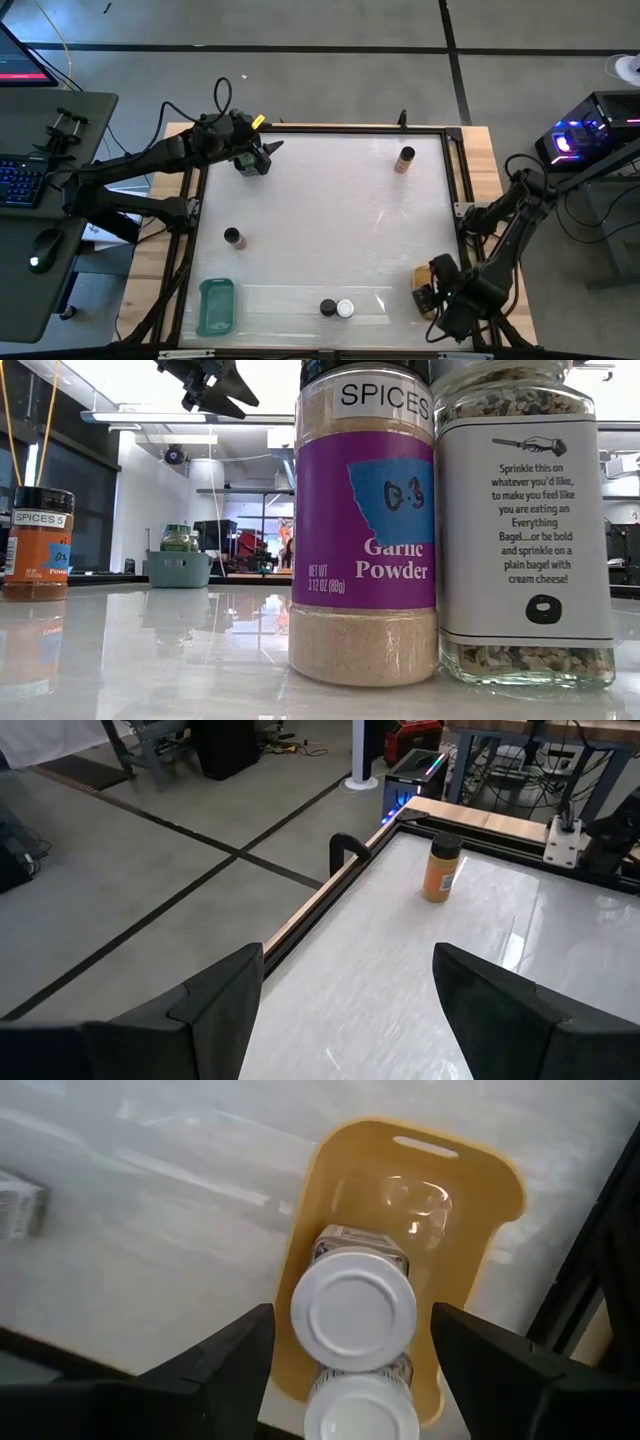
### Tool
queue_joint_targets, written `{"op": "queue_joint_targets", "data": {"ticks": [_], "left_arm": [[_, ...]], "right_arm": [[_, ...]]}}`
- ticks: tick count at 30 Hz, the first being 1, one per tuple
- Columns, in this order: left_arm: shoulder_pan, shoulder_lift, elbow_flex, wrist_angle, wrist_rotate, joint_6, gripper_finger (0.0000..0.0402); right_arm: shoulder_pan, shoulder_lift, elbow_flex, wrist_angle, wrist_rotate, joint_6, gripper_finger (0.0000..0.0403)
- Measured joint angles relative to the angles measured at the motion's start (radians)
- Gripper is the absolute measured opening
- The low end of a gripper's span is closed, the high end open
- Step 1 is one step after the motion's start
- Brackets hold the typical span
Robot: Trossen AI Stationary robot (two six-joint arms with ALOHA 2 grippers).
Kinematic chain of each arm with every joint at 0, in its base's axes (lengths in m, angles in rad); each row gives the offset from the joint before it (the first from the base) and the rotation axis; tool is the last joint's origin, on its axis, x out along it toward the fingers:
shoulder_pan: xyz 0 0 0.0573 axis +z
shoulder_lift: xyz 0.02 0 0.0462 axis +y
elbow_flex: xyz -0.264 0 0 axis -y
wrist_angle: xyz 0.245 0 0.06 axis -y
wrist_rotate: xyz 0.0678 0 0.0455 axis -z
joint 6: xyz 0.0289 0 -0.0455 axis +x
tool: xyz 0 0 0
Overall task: Sort spices by type
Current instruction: Put the white seasoning bottle into the yellow bin
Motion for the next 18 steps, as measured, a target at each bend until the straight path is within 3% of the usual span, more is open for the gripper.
{"op": "queue_joint_targets", "data": {"ticks": [7, 11, 14, 18], "left_arm": [[0.0, 0.0, 0.0, 0.0, 0.001, 0.027, 0.0278], [0.0, 0.0, 0.0, -0.001, 0.002, 0.027, 0.0278], [0.0, 0.0, 0.0, -0.002, 0.05, 0.026, 0.0278], [0.0, 0.0, 0.0, -0.011, 0.153, -0.004, 0.0278]], "right_arm": [[0.0, -0.102, 0.0, -0.047, 0.008, -0.005, 0.0265], [-0.007, -0.172, 0.0, -0.054, 0.077, -0.026, 0.0265], [-0.036, -0.219, 0.0, -0.044, 0.199, -0.038, 0.0265], [-0.11, -0.258, 0.0, 0.074, 0.483, -0.158, 0.0265]]}}
